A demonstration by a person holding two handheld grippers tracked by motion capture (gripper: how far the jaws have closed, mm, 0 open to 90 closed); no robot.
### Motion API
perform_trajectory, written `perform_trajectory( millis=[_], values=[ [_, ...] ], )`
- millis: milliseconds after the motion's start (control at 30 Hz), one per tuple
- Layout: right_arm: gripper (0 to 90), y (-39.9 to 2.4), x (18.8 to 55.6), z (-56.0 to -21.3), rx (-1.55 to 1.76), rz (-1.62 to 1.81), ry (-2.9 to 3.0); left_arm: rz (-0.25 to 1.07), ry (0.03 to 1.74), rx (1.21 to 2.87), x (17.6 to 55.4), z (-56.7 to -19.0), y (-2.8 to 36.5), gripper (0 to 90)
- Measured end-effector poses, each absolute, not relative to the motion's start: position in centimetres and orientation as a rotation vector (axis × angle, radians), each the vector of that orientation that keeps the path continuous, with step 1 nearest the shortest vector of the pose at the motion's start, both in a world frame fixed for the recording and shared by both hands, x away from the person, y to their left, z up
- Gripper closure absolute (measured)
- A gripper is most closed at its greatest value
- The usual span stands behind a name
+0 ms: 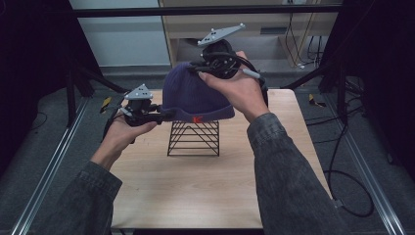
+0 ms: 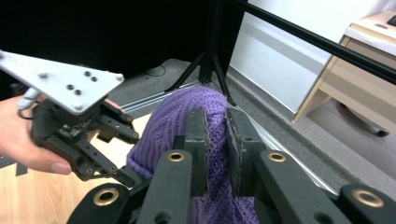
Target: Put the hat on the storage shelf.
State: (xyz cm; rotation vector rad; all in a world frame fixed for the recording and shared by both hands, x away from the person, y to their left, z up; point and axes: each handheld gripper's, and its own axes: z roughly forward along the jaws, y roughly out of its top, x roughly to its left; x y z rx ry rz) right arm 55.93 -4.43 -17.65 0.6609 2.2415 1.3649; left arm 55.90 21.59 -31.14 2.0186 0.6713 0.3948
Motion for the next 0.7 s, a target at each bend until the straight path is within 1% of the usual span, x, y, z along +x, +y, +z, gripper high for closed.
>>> perform_trajectory(
  millis=[100, 333, 700],
  values=[
    [80.0, -4.6, 56.2, -17.8, 0.678, 1.358, 2.235, 0.413, 0.679, 2.018, 55.6, -30.9, 21.6, 66.2],
    [79.8, -4.9, 57.0, -18.0, 0.703, 1.343, 2.225, 0.46, 0.704, 1.997, 55.3, -30.3, 22.3, 66.1],
    [79.6, -4.5, 58.5, -19.8, 0.753, 1.307, 2.254, 0.451, 0.745, 2.006, 55.8, -31.7, 22.7, 65.8]
  ],
)
